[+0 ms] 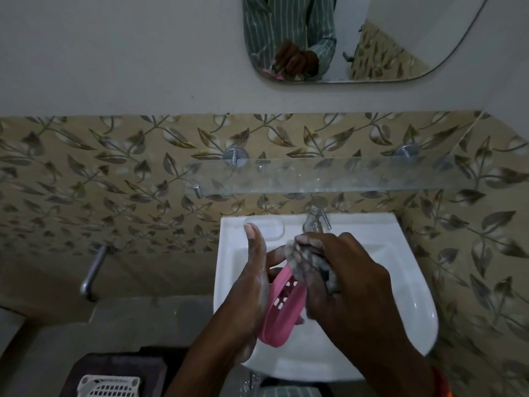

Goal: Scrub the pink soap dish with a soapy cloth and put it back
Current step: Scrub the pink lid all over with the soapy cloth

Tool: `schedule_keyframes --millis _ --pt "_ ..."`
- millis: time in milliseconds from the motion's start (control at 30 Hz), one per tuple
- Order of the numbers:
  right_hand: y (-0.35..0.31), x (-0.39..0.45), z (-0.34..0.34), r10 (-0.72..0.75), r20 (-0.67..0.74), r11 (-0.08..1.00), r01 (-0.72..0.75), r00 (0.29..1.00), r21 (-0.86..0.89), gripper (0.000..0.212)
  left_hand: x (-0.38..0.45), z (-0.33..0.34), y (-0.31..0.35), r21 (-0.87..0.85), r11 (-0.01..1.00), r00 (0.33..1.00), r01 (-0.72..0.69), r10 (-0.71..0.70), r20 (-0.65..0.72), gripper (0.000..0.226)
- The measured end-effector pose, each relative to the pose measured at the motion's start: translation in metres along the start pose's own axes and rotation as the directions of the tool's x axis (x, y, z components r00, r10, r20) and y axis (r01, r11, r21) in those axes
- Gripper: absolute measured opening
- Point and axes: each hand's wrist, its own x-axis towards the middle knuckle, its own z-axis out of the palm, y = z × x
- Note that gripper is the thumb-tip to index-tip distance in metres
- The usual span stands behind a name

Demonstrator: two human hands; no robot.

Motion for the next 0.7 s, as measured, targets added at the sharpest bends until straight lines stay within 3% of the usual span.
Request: schedule_keyframes --millis 100,233,367,500,600,700 --pt "-0.009 -0.010 0.004 0.010 -0.007 0.997 -0.010 1.000 0.081 0.028 0.003 -0.003 -0.001 -0.021 1.000 1.000 0.002 -0.002 -0.015 0.090" --pt "-0.021 -0.026 0.010 -0.111 -0.006 0.989 0.111 0.994 0.103 0.025 0.004 -0.003 -0.003 -0.116 0.993 1.000 0.021 -0.021 0.006 0.095" --pt "-0.002 -0.007 0.005 0.090 -0.046 0.995 -0.088 0.995 0.051 0.028 -0.001 -0.005 -0.010 -0.153 0.988 0.999 -0.001 0.008 0.046 0.077" --pt "0.010 -0.004 -0.002 0.270 -0.066 0.949 -0.254 0.961 0.189 0.028 0.001 -0.011 -0.013 -0.254 0.958 0.991 -0.129 0.114 -0.076 0.046" --pt "0.001 -0.022 0.007 0.376 0.018 0.898 -0.370 0.926 0.239 0.029 0.007 -0.013 -0.017 -0.400 0.893 0.975 -0.207 0.156 -0.157 0.051" --pt "-0.006 -0.037 0.021 0.472 0.053 0.841 -0.467 0.880 0.272 0.030 0.018 -0.021 -0.028 -0.437 0.855 0.948 -0.279 0.174 -0.266 0.055"
